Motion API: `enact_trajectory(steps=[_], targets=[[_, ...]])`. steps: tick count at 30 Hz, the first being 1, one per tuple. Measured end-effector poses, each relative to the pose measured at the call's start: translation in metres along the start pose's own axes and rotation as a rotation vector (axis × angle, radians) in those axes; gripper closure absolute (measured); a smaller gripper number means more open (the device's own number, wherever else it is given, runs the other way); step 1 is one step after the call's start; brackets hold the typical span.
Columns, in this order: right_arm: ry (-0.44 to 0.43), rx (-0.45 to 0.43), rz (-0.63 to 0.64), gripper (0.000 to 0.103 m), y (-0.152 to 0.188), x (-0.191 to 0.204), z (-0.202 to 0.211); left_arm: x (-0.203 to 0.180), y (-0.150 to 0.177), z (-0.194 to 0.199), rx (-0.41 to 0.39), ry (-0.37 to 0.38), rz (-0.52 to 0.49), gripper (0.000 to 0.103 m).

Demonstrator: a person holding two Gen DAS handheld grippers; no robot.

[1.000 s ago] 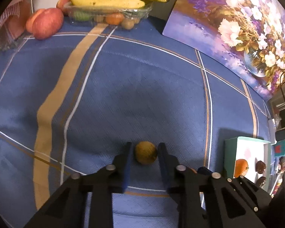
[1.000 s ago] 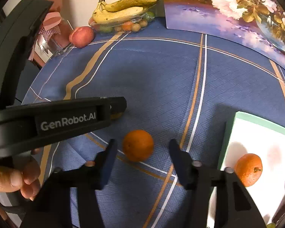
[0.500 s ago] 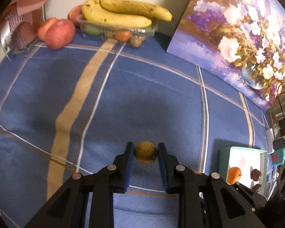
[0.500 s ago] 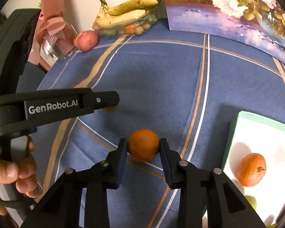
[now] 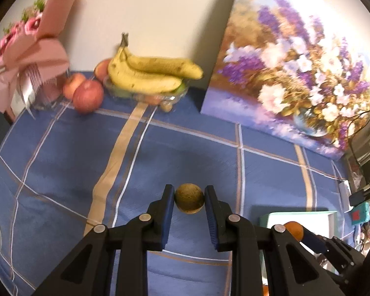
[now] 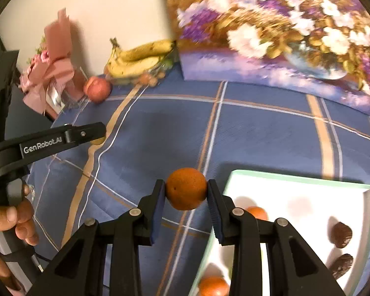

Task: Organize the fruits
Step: 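Carry the orange into the tray with the right tool while the left tool carries the kiwi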

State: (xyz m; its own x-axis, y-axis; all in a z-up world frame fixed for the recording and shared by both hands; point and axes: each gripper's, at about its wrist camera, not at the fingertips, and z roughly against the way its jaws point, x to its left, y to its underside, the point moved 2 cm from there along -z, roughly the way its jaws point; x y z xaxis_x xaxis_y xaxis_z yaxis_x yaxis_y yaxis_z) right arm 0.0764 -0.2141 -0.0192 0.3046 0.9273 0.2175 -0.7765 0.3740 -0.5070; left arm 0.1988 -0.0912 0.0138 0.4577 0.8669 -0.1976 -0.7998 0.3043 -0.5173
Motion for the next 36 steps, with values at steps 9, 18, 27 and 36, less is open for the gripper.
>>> enact_trajectory(steps=[9,18,27,36], targets=[[0.051,-0.071,-0.05,0.067,-0.006,-0.045,0.043,-0.055,-0.002,0.017,-0.047,0.018,-0.086,0.076],[0.123,-0.093,-0.115,0.067,-0.002,-0.096,0.068,-0.116,0.008,0.017,-0.041,0.087,-0.171,0.076],[0.202,-0.094,-0.198,0.067,0.009,-0.155,0.086,-0.171,0.028,0.005,0.007,0.118,-0.272,0.076],[0.253,-0.081,-0.236,0.067,0.021,-0.194,0.1,-0.218,0.053,-0.013,0.063,0.146,-0.353,0.076]])
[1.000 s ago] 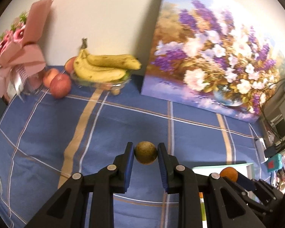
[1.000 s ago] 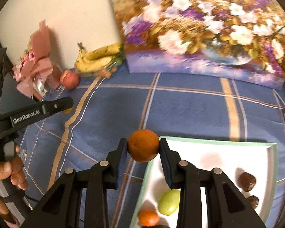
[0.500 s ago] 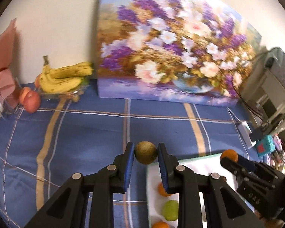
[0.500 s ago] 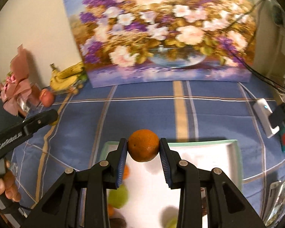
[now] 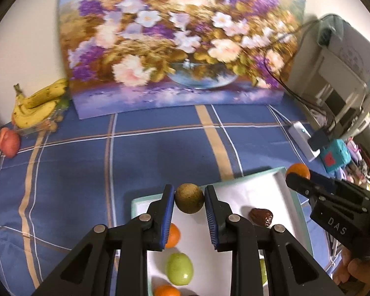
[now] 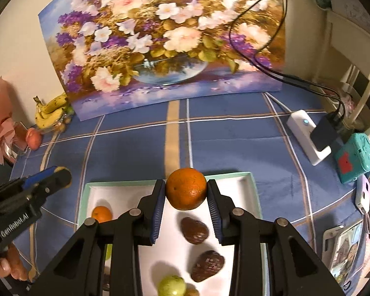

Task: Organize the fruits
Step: 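Carry the orange into the tray with the right tool while the left tool carries the kiwi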

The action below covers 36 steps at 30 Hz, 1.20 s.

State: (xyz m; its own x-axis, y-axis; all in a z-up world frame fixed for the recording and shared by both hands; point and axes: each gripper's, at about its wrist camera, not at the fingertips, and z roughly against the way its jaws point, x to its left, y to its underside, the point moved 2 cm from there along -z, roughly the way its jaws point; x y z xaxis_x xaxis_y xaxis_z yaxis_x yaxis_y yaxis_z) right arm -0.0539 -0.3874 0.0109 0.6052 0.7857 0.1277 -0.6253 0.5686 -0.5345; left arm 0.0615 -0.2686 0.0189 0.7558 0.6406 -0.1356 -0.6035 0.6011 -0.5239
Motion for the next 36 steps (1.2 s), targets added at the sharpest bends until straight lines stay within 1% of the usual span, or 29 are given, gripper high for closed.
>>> enact_trajectory(steps=[4,12,22,30,36], targets=[[0.015,0.011,-0.008,0.067,0.001,-0.01,-0.001,-0.01,0.003,-0.009,0.013,-0.004,-0.021,0.076],[0.006,0.019,-0.023,0.067,0.003,-0.025,-0.002,-0.017,0.008,-0.023,0.037,-0.024,-0.028,0.076],[0.014,0.046,-0.027,0.067,0.009,-0.032,-0.014,-0.021,0.012,-0.036,0.062,-0.032,-0.034,0.076],[0.023,0.093,-0.022,0.067,0.017,-0.032,-0.032,-0.016,0.015,-0.045,0.08,-0.043,-0.022,0.076],[0.037,0.145,-0.019,0.067,0.025,-0.032,-0.05,-0.012,0.018,-0.054,0.101,-0.057,-0.012,0.076]])
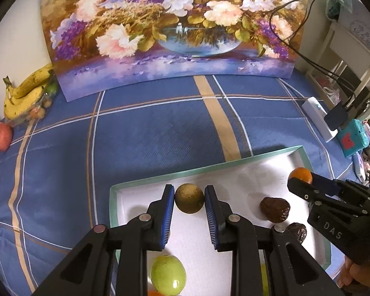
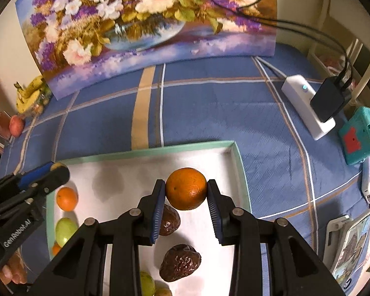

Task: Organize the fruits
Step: 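Carry the orange into the tray with the right tool while the left tool carries the kiwi, then open the right tool to release the orange while the left tool releases the kiwi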

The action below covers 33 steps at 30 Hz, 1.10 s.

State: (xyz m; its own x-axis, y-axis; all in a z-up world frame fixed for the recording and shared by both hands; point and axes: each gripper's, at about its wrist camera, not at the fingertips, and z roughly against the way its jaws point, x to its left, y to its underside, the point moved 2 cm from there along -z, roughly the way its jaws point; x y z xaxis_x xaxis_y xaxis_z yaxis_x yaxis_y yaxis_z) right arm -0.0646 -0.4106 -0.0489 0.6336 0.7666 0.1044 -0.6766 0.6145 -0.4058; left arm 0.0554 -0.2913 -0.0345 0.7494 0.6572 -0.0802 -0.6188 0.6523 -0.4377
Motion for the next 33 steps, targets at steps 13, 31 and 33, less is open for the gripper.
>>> enact_trajectory(steps=[13,31,33], targets=[[0.016,0.079,-0.014,0.067,0.009,-0.003,-0.031,0.0,0.008,-0.02,0.05,-0.022,-0.004,0.076],[0.004,0.078,-0.02,0.067,0.009,-0.006,-0.032,-0.002,0.018,-0.035,0.098,-0.036,-0.008,0.076],[0.008,0.079,-0.017,0.067,0.008,-0.005,-0.032,-0.002,0.018,-0.035,0.099,-0.034,-0.003,0.075]])
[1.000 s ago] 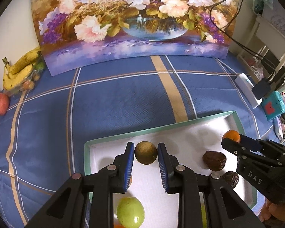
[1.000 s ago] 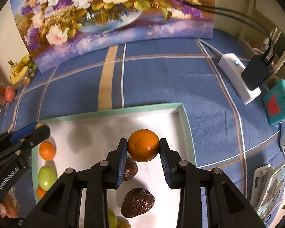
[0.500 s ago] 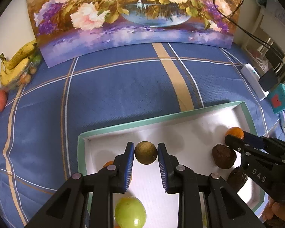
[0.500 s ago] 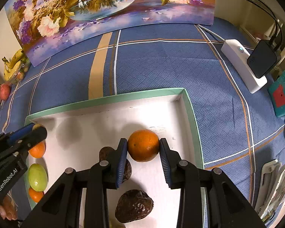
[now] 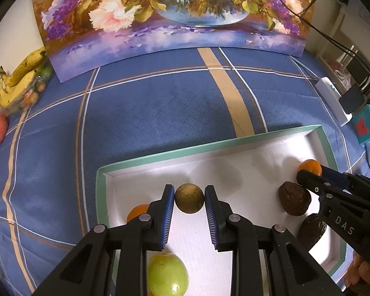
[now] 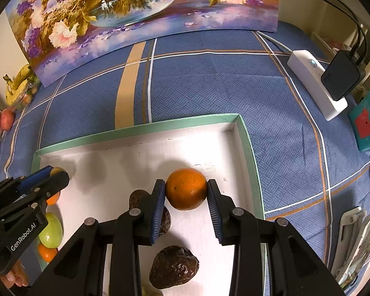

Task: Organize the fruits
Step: 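Open the right tool to release the orange while the left tool releases the kiwi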

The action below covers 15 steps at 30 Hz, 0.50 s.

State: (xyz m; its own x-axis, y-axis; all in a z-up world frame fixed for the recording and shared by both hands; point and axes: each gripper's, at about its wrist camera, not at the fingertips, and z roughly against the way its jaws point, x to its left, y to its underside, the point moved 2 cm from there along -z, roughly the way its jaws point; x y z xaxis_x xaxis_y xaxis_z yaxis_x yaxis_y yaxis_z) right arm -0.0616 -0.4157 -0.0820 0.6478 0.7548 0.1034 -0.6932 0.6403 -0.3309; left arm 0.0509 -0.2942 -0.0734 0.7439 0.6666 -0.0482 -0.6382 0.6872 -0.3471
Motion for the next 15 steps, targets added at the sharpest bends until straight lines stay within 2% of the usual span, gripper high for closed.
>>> enact_trajectory(steps=[7,15], targets=[[0.016,-0.001,0.001,0.067,-0.001,-0.001,0.004,0.001,-0.001,0.002,0.006,0.003,0.008,0.074],[0.002,-0.059,0.012,0.067,-0.007,0.002,0.026,-0.002,-0.007,0.017,-0.024,0.01,0.004,0.074]])
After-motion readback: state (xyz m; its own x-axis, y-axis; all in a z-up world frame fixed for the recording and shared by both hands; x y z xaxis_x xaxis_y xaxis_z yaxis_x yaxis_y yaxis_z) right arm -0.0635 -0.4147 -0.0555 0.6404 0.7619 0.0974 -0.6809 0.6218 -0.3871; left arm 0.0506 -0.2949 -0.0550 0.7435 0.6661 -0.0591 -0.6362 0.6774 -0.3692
